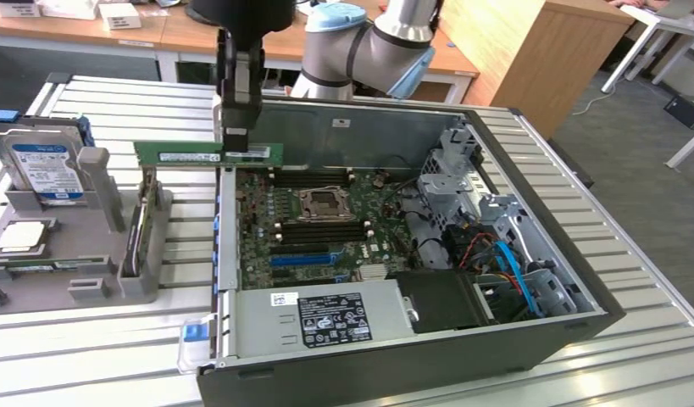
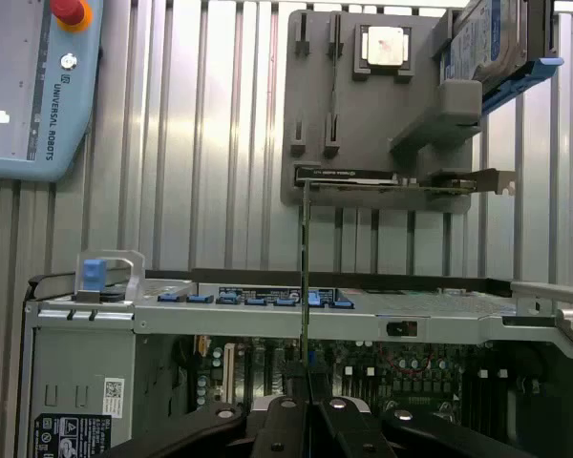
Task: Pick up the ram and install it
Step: 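Pick up the ram and move it above insertion slot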
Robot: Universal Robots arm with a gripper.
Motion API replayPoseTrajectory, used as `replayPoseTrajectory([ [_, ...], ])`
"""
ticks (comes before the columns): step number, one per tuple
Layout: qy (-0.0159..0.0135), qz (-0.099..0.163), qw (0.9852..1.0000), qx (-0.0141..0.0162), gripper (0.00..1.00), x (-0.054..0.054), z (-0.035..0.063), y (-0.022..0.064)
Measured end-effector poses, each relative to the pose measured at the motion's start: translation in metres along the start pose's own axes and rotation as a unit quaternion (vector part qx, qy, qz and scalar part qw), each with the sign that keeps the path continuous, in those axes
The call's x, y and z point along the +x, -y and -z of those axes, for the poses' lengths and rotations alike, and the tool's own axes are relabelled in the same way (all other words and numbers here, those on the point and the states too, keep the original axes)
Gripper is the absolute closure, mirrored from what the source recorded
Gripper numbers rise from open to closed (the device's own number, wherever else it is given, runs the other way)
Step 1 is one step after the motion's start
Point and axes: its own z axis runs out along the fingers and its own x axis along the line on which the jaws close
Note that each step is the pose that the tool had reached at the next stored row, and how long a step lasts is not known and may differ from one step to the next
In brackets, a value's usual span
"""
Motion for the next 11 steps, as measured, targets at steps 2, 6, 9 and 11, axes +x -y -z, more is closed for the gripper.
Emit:
replayPoseTrajectory([
  [2,0.0000,0.000,1.0000,0.0000,0.88,0.0001,0.0004,0.0071],
  [6,0.0000,0.000,1.0000,0.0000,0.88,0.0001,0.0005,0.0084],
  [9,0.0000,0.000,1.0000,0.0000,0.88,0.0001,0.0005,0.0092],
  [11,0.0000,0.000,1.0000,0.0000,0.88,0.0001,0.0005,0.0098],
])
